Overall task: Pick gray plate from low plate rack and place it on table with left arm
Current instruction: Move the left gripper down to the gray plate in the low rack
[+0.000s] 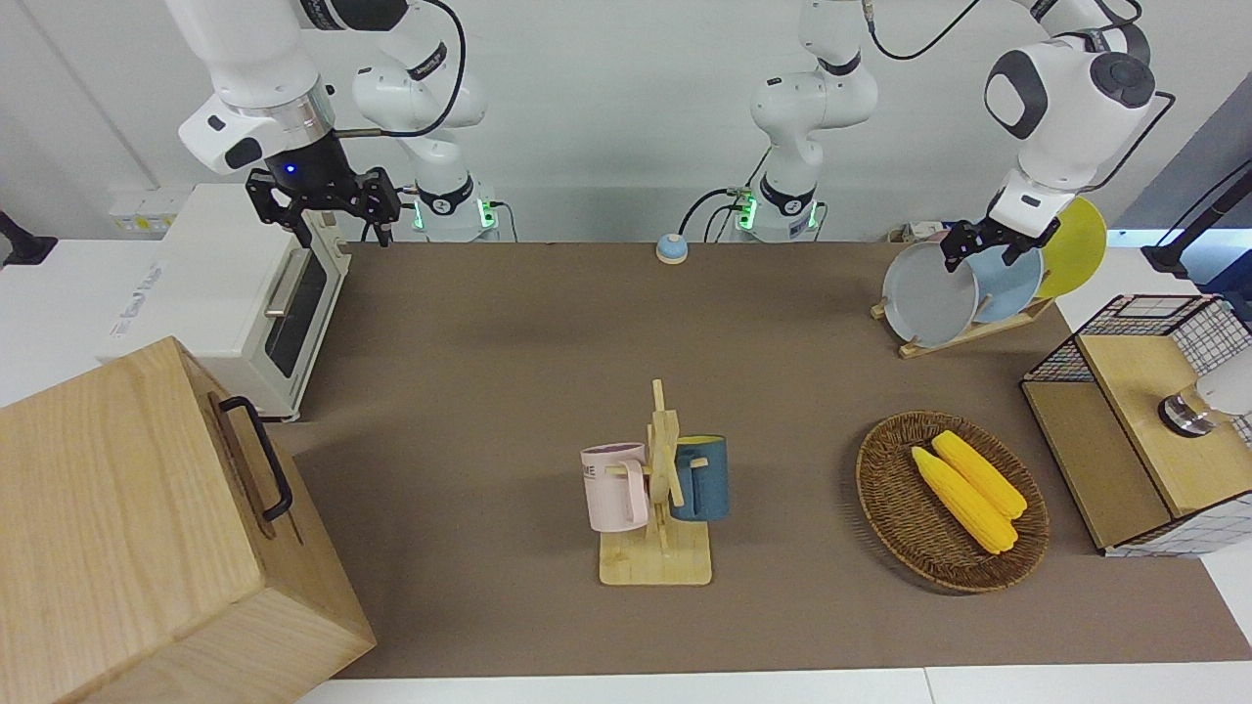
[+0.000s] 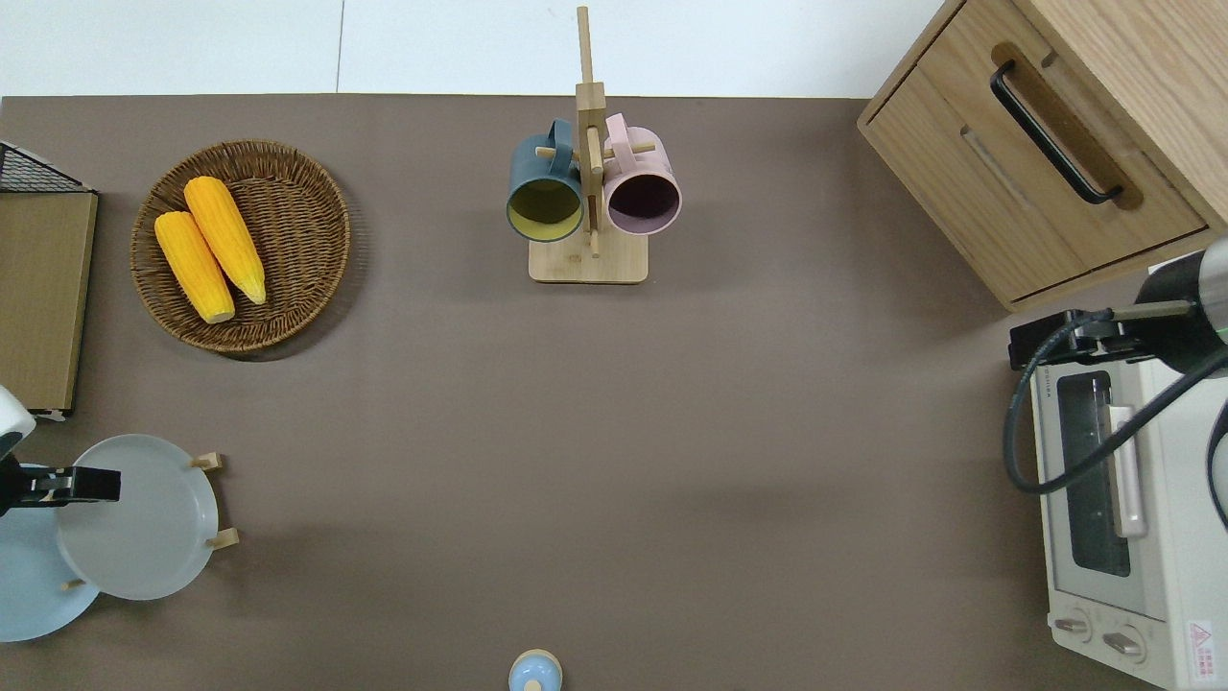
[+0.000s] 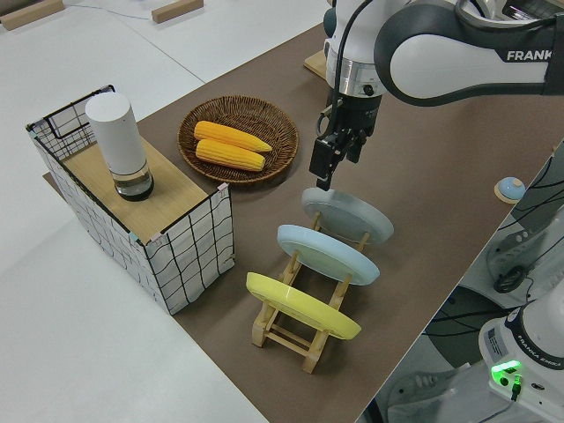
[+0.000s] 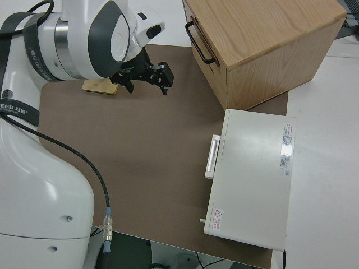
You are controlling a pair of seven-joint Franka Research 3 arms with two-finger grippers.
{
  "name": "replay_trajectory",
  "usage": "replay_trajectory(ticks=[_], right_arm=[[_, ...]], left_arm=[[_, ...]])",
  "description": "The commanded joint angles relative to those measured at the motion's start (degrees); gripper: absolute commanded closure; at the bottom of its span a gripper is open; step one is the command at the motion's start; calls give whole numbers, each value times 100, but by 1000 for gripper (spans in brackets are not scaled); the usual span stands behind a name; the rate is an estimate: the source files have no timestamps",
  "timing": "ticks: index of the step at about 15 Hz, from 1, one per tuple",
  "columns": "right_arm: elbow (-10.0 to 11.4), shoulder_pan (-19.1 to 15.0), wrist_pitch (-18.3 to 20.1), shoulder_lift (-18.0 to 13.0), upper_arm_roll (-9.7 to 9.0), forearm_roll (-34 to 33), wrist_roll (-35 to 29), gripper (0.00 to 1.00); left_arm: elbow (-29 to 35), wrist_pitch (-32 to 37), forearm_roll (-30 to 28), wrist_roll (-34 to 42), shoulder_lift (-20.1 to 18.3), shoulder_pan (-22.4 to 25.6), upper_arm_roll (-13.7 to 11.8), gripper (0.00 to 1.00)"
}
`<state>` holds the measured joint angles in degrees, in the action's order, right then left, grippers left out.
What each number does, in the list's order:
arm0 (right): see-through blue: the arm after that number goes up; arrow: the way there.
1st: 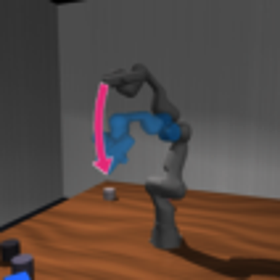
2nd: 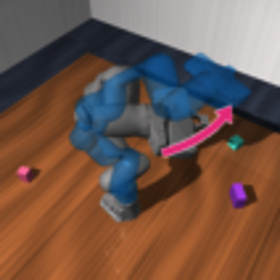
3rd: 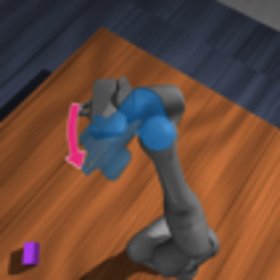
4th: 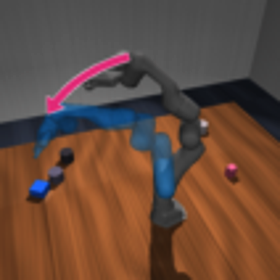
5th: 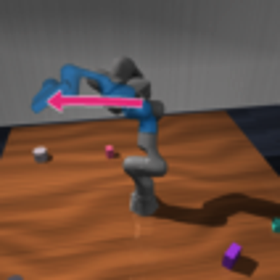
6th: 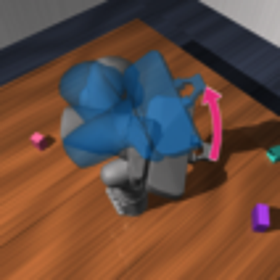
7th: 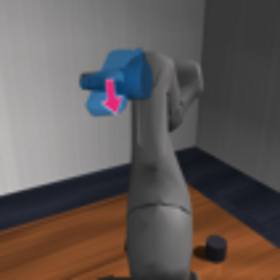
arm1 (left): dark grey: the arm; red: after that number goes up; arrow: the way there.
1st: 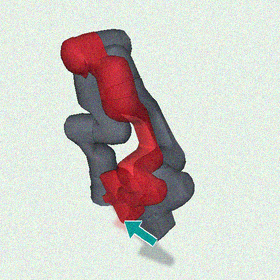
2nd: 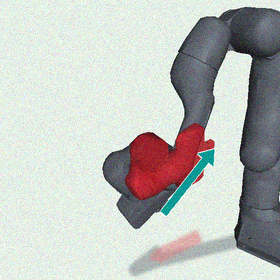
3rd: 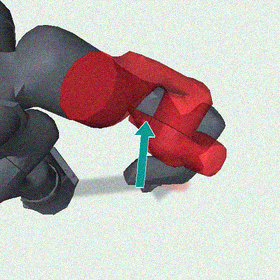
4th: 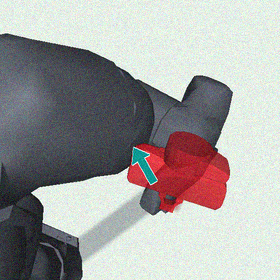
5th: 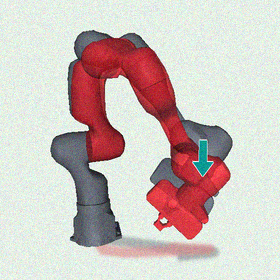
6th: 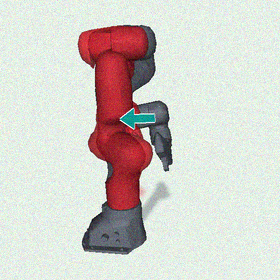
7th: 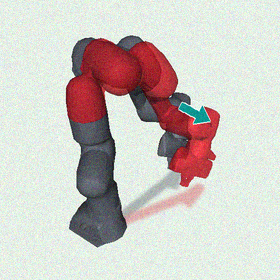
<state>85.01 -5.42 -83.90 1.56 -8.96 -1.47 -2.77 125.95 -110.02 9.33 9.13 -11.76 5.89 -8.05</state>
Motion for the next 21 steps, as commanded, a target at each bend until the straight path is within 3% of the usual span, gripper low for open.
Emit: replay_trajectory(ticks=[1,9,11,13,17,21], right_arm=[[-37,41,5,2,34,15,-22,17],[-37,41,5,2,34,15,-22,17],[-37,41,5,2,34,15,-22,17],[-37,41,5,2,34,15,-22,17],[-37,41,5,2,34,15,-22,17],[-37,41,14,2,34,15,-22,17]], left_arm=[[614,-598,113,36,-221,114,-4,0],[835,-872,113,36,-221,176,-4,25],[835,-863,113,37,-221,176,-4,236],[835,-872,113,36,-221,176,-4,537],[826,-872,113,36,-221,176,-4,974],[826,-854,113,36,-221,184,-4,1000]])
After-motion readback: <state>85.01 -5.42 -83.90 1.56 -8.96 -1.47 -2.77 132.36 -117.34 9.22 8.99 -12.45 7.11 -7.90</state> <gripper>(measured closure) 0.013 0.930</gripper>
